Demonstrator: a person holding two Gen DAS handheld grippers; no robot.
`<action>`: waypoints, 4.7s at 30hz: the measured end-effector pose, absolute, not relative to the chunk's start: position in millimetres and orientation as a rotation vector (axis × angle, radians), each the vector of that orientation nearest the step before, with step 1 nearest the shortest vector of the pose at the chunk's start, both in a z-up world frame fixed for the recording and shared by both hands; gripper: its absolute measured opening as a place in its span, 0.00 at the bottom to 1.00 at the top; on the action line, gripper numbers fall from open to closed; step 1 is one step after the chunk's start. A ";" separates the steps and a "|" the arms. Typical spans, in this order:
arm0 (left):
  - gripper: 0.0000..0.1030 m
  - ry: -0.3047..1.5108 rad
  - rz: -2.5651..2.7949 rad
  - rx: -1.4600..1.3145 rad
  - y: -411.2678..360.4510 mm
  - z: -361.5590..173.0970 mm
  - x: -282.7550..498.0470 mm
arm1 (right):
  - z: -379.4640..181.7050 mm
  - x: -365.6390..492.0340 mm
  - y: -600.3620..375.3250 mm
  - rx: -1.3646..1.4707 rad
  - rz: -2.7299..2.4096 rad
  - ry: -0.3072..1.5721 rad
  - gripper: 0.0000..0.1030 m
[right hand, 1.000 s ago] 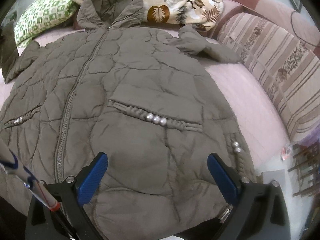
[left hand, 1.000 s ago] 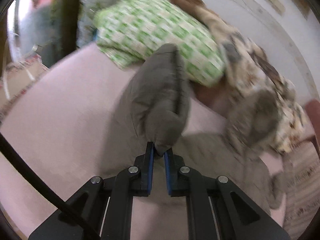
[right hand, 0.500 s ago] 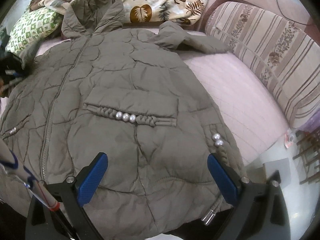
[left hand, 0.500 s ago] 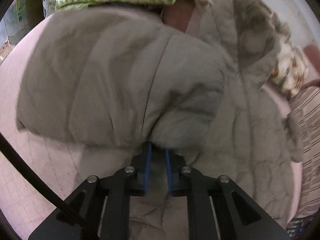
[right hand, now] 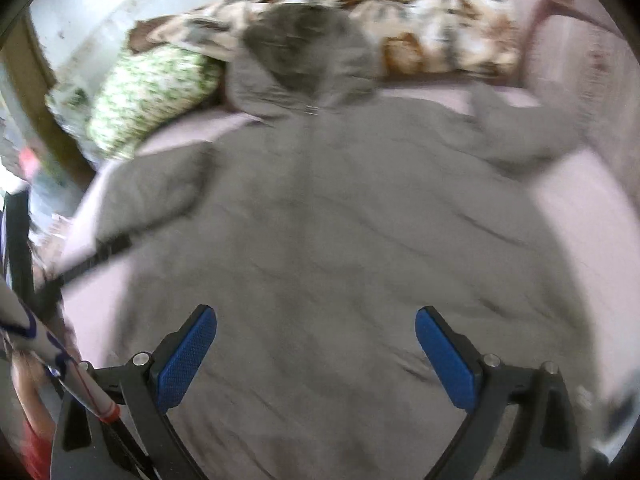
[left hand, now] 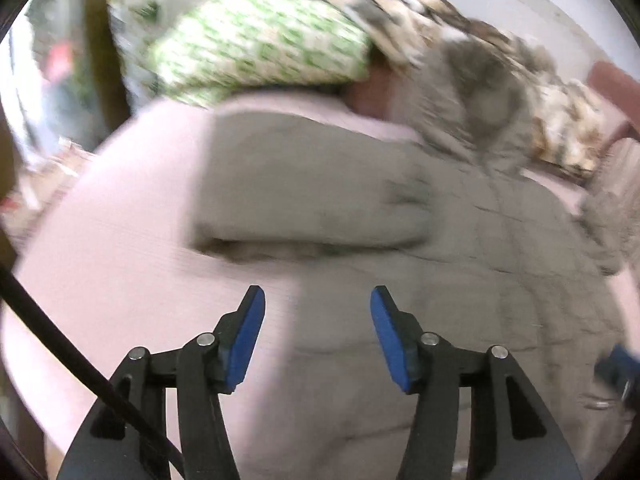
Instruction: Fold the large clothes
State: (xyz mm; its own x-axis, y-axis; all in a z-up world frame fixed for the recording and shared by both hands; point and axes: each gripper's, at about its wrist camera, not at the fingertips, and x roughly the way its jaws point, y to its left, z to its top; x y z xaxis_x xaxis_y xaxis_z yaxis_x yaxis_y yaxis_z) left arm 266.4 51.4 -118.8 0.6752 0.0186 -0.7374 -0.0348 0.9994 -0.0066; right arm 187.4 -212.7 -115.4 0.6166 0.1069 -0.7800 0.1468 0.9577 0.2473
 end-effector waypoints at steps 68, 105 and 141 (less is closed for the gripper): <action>0.53 0.960 0.170 0.043 61.5 -155.0 301.3 | -192.3 352.5 -353.5 0.260 -0.454 1.084 0.47; 0.90 0.886 0.114 0.208 -37.3 -191.9 274.1 | -206.2 315.5 -681.6 1.049 -0.529 0.691 0.62; 0.98 0.822 0.047 -0.045 26.9 -126.6 251.3 | -22.4 352.5 -324.0 0.378 0.061 0.829 0.08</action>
State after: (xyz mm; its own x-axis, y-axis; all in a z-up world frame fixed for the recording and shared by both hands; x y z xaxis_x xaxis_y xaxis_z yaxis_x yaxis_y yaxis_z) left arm 251.3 26.9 -126.6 0.6795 0.0240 -0.7333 -0.0590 0.9980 -0.0220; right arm 352.5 -324.0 -22.4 0.6778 0.1986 -0.7079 0.0935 0.9318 0.3508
